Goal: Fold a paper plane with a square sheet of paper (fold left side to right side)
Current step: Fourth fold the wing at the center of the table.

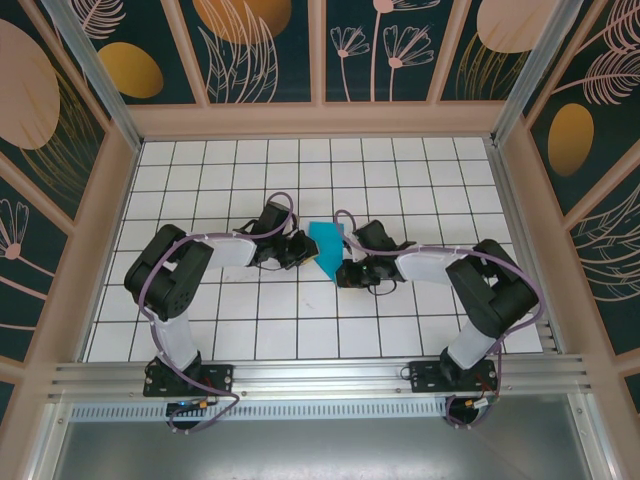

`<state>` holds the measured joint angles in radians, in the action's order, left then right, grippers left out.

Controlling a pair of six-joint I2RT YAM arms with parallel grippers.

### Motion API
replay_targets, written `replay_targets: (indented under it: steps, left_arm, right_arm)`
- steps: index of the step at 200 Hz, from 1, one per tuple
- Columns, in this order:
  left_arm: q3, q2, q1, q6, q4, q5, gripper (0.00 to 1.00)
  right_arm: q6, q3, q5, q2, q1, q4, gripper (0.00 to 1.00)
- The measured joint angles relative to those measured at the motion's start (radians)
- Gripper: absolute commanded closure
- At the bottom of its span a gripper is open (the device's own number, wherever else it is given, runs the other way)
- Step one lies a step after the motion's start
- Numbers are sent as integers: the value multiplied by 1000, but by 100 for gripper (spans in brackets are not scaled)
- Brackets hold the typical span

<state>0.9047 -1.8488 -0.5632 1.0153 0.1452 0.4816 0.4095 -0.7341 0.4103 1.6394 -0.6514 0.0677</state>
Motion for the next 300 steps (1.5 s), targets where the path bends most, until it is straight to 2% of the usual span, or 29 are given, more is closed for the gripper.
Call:
replay_targets:
  steps: [46,73,104,132,254,300]
  left_arm:
    - [3,2,-6,-2,-35,-30,92]
    - [3,17,-13,-2,-52,-37,92]
    - [6,35,-17,-1,-56,-37,91]
    - [8,42,-19,-1,-61,-37,91]
    - [26,46,-21,4,-71,-32,90]
    - [31,46,-21,7,-71,-18,90]
  right_arm:
    - [-38,3,-144,-163,-8,29,73]
    - [-67,3,-261,-222,-80,30,68]
    - [-95,-27,-367,-156,-198,43,66]
    - [-117,-75,-436,-71,-244,48,64]
    - [-139,-114,-562,26,-275,64,61]
    - [-138,-114,-579,32,-278,64,66]
